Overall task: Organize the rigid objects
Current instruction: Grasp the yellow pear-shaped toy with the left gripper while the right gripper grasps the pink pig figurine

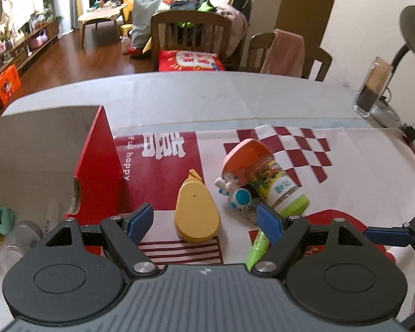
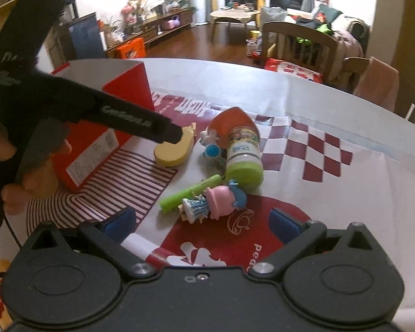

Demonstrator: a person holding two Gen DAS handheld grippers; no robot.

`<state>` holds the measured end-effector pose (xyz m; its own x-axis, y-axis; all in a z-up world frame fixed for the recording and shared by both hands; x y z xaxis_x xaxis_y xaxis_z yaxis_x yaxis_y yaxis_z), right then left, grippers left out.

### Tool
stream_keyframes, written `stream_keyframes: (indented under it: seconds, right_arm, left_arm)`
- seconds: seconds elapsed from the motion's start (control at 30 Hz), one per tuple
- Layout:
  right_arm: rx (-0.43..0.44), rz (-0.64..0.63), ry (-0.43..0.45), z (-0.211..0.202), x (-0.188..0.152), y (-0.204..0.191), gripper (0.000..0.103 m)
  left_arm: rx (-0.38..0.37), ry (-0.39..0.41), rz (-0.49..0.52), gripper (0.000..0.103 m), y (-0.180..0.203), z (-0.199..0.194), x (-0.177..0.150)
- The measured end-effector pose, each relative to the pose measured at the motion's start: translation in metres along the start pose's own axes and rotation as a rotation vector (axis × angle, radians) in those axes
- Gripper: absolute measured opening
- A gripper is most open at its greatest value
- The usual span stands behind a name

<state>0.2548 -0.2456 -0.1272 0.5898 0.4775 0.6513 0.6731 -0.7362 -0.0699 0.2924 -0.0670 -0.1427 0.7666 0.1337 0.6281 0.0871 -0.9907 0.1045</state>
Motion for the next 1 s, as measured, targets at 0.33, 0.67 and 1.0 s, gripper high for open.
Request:
stream_keyframes:
  seconds: [0.33, 0.67, 1.0]
  right_arm:
    - [0.029, -0.092, -0.041, 0.035, 0.001, 0.002, 0.097]
    - [0.034, -0.178, -0.056, 0.056, -0.002, 0.005, 0.095]
    - [0.05, -0.18, -0.063, 0.071, 0.001, 0.008, 0.091]
  left_arm:
    - [0.025, -0.062, -0.005, 0.081, -0.004, 0.039, 0.0]
    - [0.035, -0.101, 0.002, 0.081, -0.005, 0.066, -0.003]
    - [0.064, -0.092, 0.02, 0.081, -0.003, 0.076, -0.003]
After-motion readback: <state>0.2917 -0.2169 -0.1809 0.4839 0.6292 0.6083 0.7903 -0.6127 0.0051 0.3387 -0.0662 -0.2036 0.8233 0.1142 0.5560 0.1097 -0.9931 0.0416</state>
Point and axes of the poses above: each gripper's, at about its wrist camera, not at the fingertips, and z roughly the way its jaws point, y to its right, x to its top, the point moved 2 cm from there along z, roughly the way its jaws point
